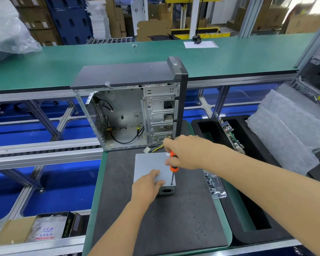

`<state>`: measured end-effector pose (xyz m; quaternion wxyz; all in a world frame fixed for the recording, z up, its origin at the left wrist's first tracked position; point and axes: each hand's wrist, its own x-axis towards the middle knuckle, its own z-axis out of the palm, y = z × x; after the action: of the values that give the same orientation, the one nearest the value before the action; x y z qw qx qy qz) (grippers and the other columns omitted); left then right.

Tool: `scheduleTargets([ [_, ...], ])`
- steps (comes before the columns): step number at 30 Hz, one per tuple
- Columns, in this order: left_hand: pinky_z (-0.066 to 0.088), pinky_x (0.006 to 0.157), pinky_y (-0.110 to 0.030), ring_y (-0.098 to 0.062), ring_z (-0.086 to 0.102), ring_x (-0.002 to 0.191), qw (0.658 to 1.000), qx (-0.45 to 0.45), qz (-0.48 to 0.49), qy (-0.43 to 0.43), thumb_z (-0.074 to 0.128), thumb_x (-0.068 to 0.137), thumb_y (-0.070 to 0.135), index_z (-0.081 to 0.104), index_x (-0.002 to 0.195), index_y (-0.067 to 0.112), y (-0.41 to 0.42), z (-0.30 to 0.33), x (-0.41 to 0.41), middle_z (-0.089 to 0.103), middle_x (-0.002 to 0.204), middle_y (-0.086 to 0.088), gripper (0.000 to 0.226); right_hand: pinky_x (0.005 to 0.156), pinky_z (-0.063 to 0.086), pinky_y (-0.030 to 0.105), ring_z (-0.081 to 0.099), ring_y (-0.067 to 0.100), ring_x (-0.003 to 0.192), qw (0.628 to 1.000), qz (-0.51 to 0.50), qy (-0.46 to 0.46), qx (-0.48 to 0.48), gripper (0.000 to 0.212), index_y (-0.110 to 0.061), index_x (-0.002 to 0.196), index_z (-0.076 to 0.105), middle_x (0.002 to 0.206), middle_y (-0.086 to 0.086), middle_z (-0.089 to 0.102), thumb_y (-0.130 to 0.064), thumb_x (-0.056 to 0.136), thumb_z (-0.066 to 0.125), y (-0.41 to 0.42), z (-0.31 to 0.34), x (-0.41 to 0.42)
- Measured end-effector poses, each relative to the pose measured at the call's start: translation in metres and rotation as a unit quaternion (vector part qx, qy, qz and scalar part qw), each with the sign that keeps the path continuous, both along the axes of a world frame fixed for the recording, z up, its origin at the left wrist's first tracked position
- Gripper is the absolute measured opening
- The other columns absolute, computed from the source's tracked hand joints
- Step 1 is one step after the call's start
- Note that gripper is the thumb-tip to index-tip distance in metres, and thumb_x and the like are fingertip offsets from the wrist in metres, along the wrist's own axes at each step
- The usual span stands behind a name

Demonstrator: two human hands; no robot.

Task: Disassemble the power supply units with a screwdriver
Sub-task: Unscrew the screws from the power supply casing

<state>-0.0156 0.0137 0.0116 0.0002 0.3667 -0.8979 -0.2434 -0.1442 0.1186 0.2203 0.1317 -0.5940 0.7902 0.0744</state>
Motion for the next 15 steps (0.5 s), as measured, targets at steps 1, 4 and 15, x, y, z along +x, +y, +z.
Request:
scheduleTargets([
  [1, 0.046, 0.079, -0.031, -0.016, 0.06, 0.112, 1.0, 0.0, -0.001, 0.0, 0.05, 0.1, 0.052, 0.044, 0.142, 0.032, 0.0001, -0.0002, 0.0, 0.064, 0.126, 0.011, 0.047, 0.071, 0.044, 0.036, 0.051, 0.026, 0.09, 0.999, 0.011, -0.037, -0.006, 0.032, -0.021, 0.114, 0.044, 0.101, 0.002, 0.049, -0.042, 0.094, 0.056, 0.0019, 0.0, -0.0006],
  [4, 0.044, 0.076, -0.031, -0.016, 0.06, 0.11, 1.0, -0.004, -0.002, -0.002, 0.049, 0.1, 0.052, 0.045, 0.141, 0.031, 0.0002, 0.0004, -0.0005, 0.065, 0.124, 0.01, 0.047, 0.061, 0.037, 0.034, 0.049, 0.023, 0.078, 1.0, -0.006, -0.02, -0.006, 0.042, -0.022, 0.109, 0.04, 0.085, -0.004, 0.042, -0.057, 0.091, 0.054, 0.0033, -0.0014, 0.003],
  [15, 0.047, 0.08, -0.031, -0.016, 0.06, 0.11, 1.0, -0.006, -0.002, -0.006, 0.048, 0.1, 0.053, 0.044, 0.142, 0.031, -0.0001, 0.0, 0.0003, 0.065, 0.122, 0.009, 0.048, 0.065, 0.042, 0.037, 0.045, 0.027, 0.077, 0.994, 0.0, 0.107, 0.015, 0.053, -0.017, 0.112, 0.041, 0.078, 0.001, 0.041, -0.067, 0.093, 0.041, 0.0023, -0.0009, 0.0052],
])
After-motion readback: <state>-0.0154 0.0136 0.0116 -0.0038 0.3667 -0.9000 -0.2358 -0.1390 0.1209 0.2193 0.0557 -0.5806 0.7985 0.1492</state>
